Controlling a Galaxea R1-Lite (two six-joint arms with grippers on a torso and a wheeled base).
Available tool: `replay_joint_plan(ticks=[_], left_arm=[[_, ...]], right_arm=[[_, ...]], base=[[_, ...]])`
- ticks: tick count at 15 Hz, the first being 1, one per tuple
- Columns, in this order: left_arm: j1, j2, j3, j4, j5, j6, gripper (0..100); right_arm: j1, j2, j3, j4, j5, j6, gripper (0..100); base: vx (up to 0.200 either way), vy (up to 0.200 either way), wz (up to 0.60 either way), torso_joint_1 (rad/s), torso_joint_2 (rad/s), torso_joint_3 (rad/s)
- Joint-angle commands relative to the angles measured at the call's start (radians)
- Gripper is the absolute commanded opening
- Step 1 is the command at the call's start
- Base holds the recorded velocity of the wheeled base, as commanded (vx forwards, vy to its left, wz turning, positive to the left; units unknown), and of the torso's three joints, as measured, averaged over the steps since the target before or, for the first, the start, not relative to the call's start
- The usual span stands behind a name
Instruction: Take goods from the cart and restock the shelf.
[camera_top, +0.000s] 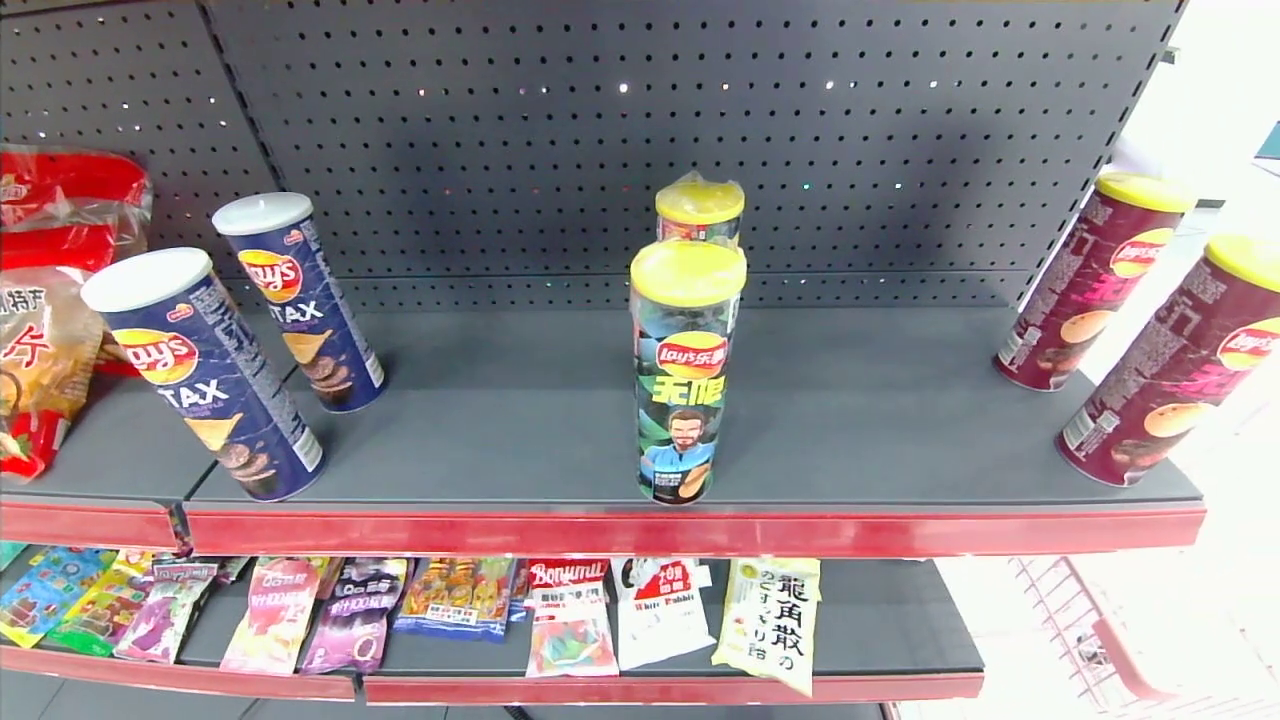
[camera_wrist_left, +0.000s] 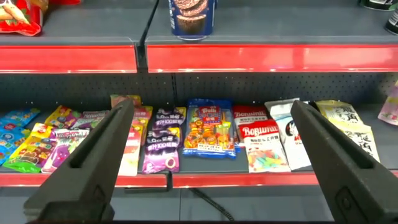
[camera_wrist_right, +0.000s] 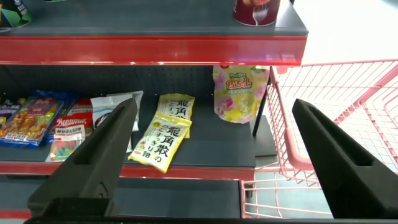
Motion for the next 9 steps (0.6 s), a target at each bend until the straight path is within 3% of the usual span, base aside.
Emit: replay_joint_plan(ticks=[1, 9], left_arm=[[0.001, 0.001, 0.000, 0.000, 0.000, -0.001, 100], [-0.001, 0.001, 0.002, 0.000, 0.015, -0.002, 100]], right_arm=[[0.000, 0.000, -0.001, 0.000, 0.001, 0.000, 100], [0.000, 0.000, 0.001, 0.000, 0.001, 0.000, 100]], base=[[0.000, 0.000, 0.00, 0.000, 0.00, 0.000], [0.000, 0.000, 0.00, 0.000, 0.00, 0.000]])
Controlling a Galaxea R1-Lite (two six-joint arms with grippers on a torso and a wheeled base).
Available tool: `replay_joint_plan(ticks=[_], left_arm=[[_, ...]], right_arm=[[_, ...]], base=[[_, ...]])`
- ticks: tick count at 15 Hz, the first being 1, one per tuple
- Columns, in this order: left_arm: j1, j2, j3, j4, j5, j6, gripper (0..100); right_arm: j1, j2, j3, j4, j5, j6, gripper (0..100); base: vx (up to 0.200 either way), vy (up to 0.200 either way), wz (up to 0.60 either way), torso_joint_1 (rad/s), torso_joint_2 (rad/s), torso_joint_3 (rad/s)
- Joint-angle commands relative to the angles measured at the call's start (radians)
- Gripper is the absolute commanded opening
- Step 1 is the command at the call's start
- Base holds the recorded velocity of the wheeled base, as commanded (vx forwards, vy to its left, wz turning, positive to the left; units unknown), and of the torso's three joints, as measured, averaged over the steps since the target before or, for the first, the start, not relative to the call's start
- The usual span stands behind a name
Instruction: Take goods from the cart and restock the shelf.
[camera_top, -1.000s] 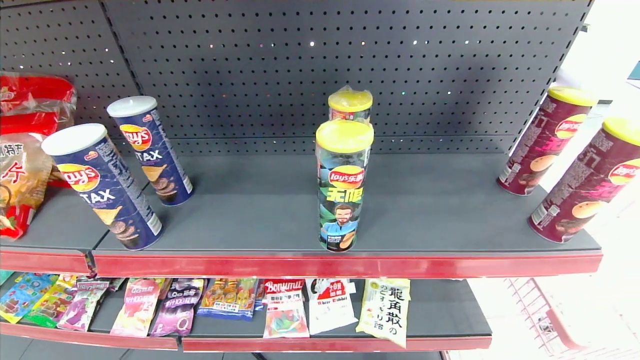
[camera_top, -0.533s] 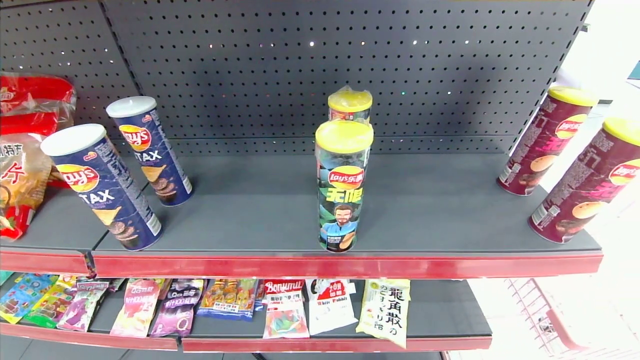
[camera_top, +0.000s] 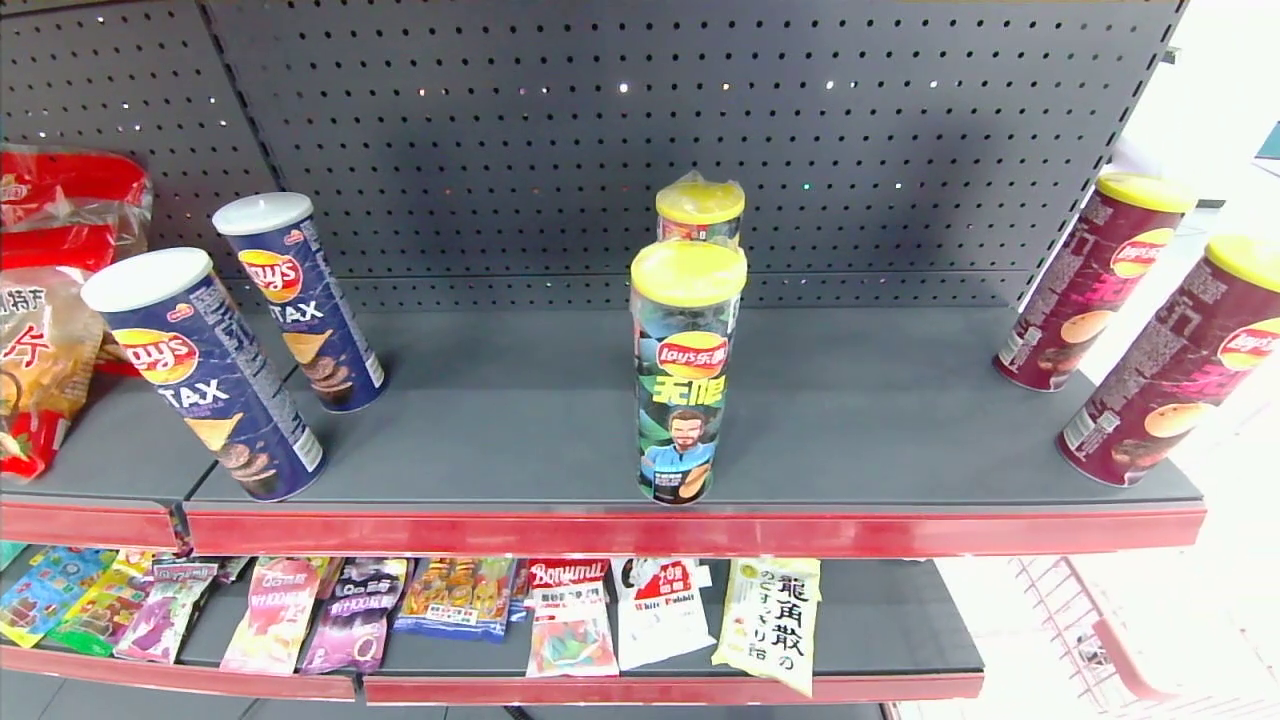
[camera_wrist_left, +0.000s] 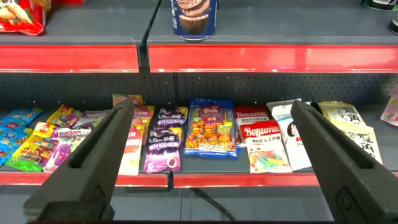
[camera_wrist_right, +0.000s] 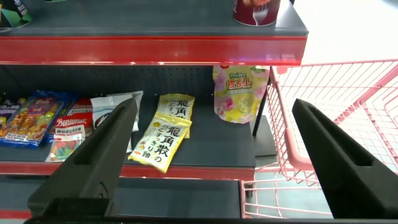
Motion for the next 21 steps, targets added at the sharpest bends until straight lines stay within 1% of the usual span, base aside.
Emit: replay_joint_plan(ticks=[1, 21], left_arm=[[0.000, 0.001, 0.001, 0.000, 0.001, 0.000, 100], [0.001, 0.001, -0.001, 0.000, -0.001, 0.000, 100]], right_arm=[[0.000, 0.000, -0.001, 0.000, 0.000, 0.000, 100], [0.000, 0.000, -0.001, 0.000, 0.000, 0.000, 100]], base=[[0.000, 0.000, 0.00, 0.000, 0.00, 0.000], [0.000, 0.000, 0.00, 0.000, 0.00, 0.000]])
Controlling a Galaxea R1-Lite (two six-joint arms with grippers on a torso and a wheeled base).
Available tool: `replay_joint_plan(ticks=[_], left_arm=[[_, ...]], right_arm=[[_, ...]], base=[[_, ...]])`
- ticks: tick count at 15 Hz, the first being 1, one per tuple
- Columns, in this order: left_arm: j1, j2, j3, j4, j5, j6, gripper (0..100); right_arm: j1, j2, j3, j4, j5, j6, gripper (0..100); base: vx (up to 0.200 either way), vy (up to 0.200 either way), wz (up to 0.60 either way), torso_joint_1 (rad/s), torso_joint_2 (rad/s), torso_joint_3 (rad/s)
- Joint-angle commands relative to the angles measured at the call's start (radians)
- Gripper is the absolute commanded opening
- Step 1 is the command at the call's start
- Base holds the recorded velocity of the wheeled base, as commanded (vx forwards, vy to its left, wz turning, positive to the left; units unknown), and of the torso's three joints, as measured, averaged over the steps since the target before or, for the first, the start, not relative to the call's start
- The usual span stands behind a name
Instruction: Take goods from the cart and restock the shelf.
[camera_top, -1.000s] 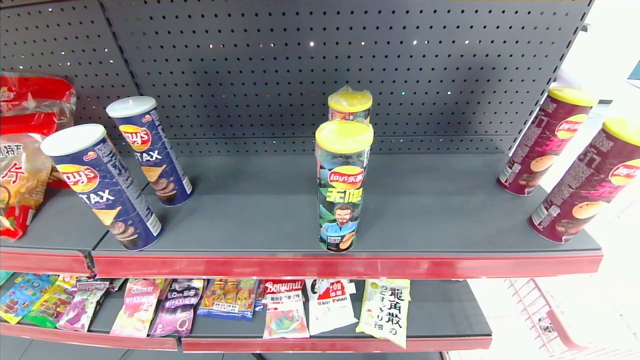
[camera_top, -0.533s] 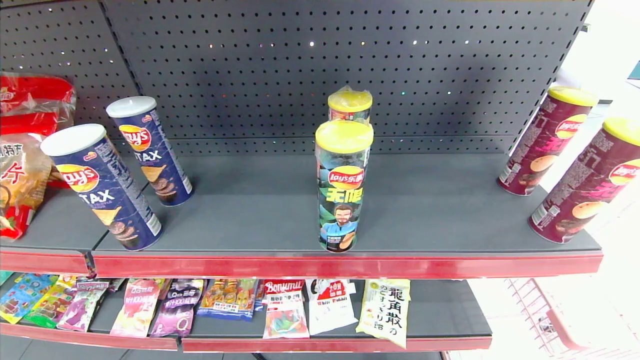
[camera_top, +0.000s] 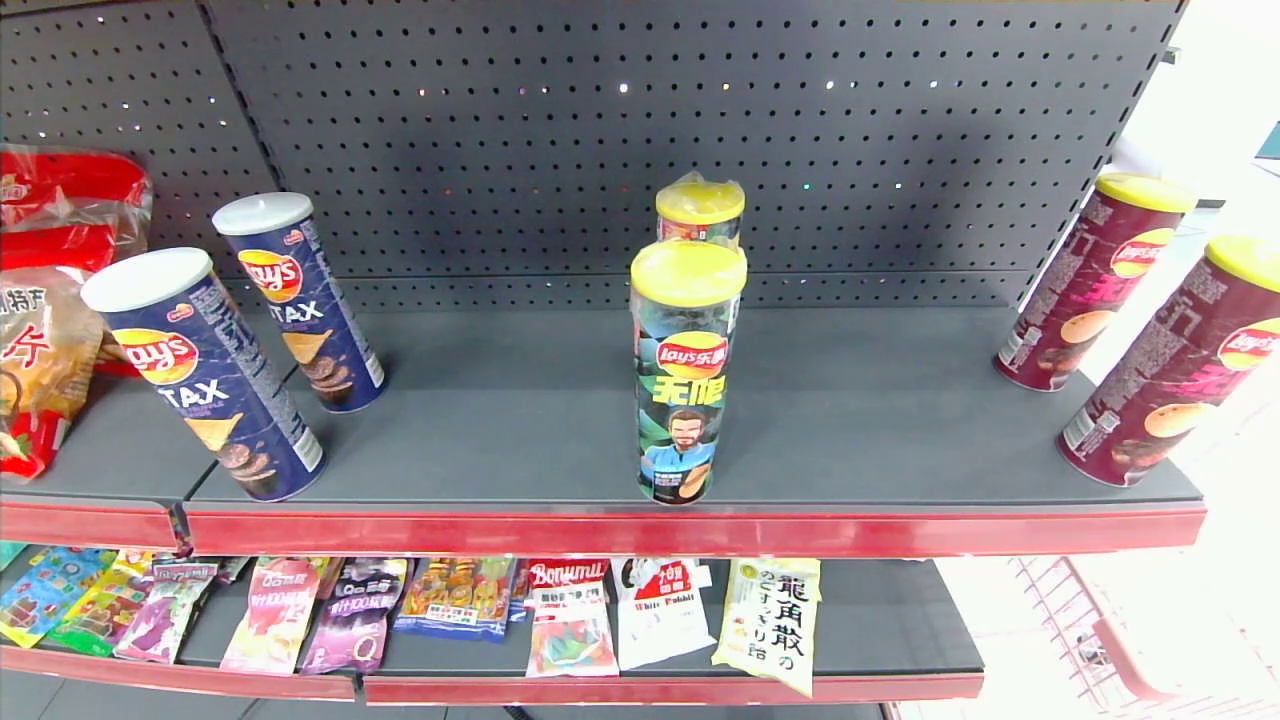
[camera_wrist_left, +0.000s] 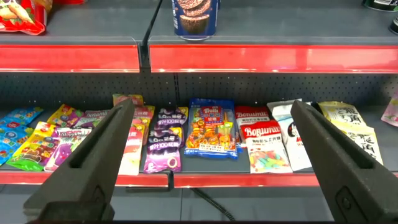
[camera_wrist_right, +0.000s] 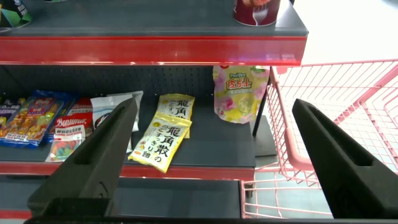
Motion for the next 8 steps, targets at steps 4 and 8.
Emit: replay_joint_plan(ticks=[4, 8], left_arm=[[-0.001, 0.001, 0.000, 0.000, 0.000, 0.000, 100], [-0.001, 0.001, 0.001, 0.000, 0.002, 0.000, 100]], right_arm=[[0.000, 0.000, -0.001, 0.000, 0.001, 0.000, 100], [0.000, 0.000, -0.001, 0.000, 0.001, 0.000, 100]], base=[[0.000, 0.000, 0.00, 0.000, 0.00, 0.000], [0.000, 0.000, 0.00, 0.000, 0.00, 0.000]])
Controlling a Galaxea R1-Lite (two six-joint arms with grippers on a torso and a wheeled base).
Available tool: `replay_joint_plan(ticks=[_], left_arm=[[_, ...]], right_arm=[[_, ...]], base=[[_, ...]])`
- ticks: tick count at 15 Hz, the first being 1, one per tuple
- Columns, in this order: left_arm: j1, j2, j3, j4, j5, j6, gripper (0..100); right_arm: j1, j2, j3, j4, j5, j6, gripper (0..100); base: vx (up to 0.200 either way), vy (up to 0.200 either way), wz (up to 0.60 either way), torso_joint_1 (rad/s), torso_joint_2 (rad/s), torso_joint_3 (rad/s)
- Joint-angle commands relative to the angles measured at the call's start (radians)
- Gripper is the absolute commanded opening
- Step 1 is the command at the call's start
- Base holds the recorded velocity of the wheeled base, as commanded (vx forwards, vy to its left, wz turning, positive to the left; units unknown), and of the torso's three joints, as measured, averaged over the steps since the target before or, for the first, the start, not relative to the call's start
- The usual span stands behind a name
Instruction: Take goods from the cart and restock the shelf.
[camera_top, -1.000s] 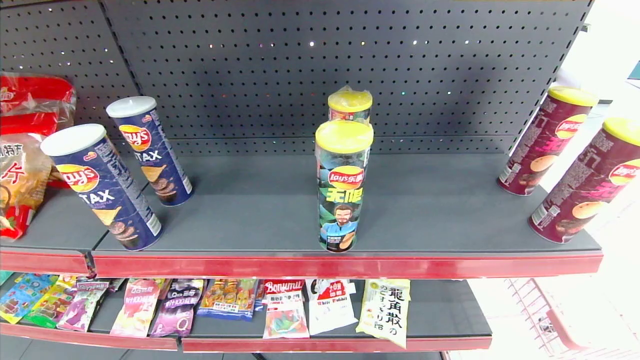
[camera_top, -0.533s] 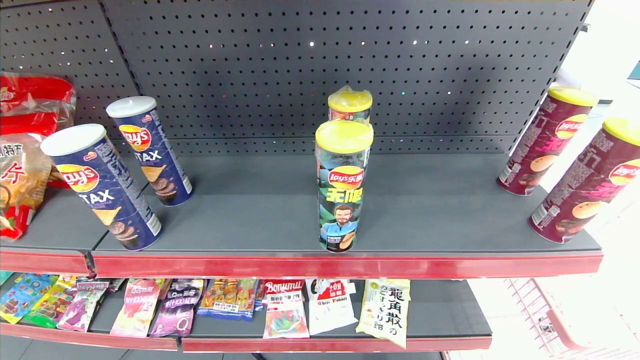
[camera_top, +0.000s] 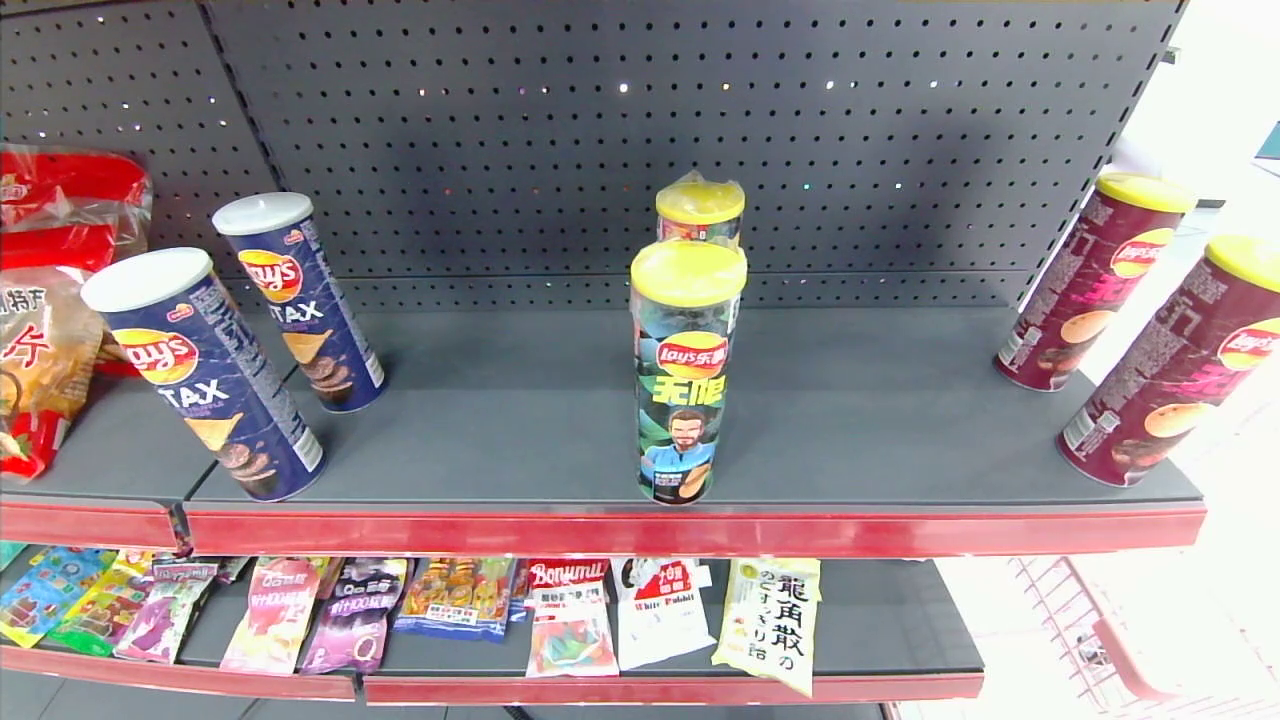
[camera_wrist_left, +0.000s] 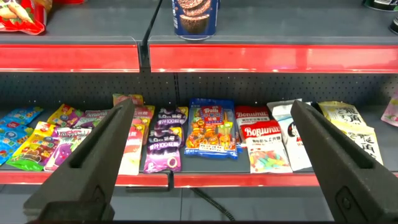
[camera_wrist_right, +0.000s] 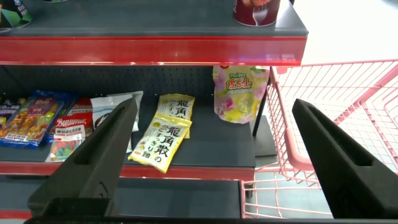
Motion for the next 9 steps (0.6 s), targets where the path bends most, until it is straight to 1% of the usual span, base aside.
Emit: replay_joint_plan(ticks=[1, 9], left_arm=[[0.000, 0.001, -0.001, 0.000, 0.000, 0.000, 100], [0.000, 0.001, 0.001, 0.000, -0.001, 0.001, 100]], right_arm=[[0.001, 0.000, 0.000, 0.000, 0.001, 0.000, 100], [0.001, 0.000, 0.002, 0.000, 0.001, 0.000, 100]], base=[[0.000, 0.000, 0.00, 0.000, 0.00, 0.000], [0.000, 0.000, 0.00, 0.000, 0.00, 0.000]])
